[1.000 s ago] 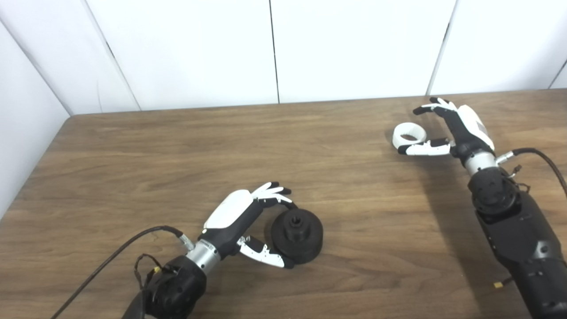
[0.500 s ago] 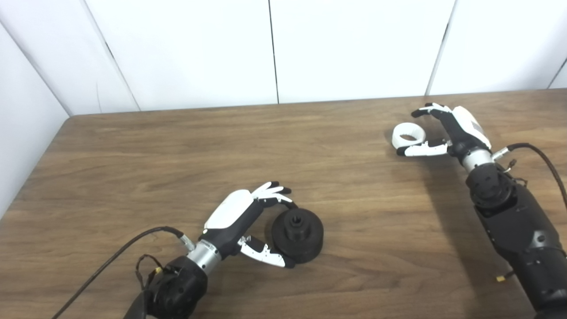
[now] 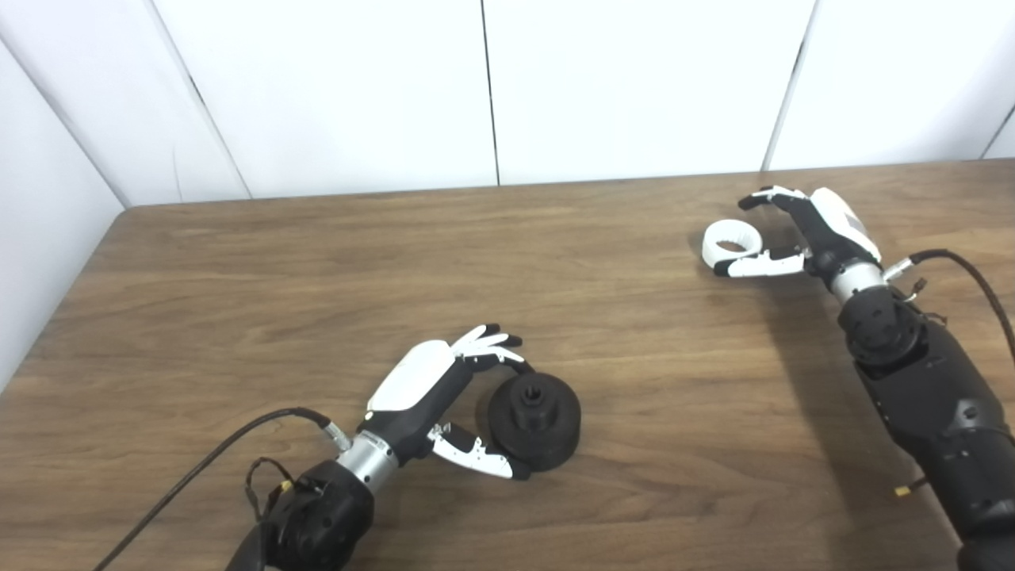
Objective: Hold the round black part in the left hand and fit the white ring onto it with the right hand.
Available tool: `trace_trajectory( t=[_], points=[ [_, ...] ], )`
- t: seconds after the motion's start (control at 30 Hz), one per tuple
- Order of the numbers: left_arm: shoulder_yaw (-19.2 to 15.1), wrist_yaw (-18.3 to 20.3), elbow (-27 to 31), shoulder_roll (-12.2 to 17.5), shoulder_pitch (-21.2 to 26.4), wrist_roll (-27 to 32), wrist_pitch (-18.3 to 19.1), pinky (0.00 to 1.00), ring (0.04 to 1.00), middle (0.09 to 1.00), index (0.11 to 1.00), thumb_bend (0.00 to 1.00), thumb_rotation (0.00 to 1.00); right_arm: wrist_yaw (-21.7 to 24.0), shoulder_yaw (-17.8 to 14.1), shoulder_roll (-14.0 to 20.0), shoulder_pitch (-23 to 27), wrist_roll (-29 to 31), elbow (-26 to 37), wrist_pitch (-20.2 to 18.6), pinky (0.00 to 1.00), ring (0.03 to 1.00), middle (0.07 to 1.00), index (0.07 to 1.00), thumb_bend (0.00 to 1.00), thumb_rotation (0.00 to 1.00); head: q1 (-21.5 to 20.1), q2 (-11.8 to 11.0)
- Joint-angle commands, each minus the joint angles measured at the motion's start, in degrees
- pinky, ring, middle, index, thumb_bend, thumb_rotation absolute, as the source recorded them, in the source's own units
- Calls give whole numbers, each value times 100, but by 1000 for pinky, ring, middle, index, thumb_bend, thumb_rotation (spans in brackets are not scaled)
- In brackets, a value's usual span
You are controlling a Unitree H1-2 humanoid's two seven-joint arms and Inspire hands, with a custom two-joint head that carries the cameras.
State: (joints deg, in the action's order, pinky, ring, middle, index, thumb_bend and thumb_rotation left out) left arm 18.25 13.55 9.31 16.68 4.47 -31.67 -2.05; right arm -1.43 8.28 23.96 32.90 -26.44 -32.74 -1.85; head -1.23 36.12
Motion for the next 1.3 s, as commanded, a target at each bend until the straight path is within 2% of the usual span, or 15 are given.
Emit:
trace_trajectory(
  t=[0.0, 0.43, 0.87, 1.27],
  points=[
    [-4, 4, -25, 29, 34, -41, -25, 881, 979, 901, 667, 847, 281, -49, -40, 100, 352, 41, 119, 138, 911, 969, 907, 756, 949, 332, 3, -1],
    [-2, -24, -44, -4, 43, -6, -29, 881, 978, 900, 668, 857, 270, -49, 4, 88, 415, 82, -176, 251, 927, 980, 910, 709, 934, 320, 15, 21],
    [-11, -50, -24, -24, 14, 11, -61, 886, 977, 901, 666, 853, 274, -130, 43, 24, 434, 101, -214, 347, 910, 976, 904, 642, 898, 281, 48, 16],
    [11, -46, -8, -30, 5, -23, -36, 890, 976, 900, 666, 857, 278, -210, 11, -12, 431, 180, -305, 475, 911, 972, 897, 621, 891, 257, 43, 23]
  ],
)
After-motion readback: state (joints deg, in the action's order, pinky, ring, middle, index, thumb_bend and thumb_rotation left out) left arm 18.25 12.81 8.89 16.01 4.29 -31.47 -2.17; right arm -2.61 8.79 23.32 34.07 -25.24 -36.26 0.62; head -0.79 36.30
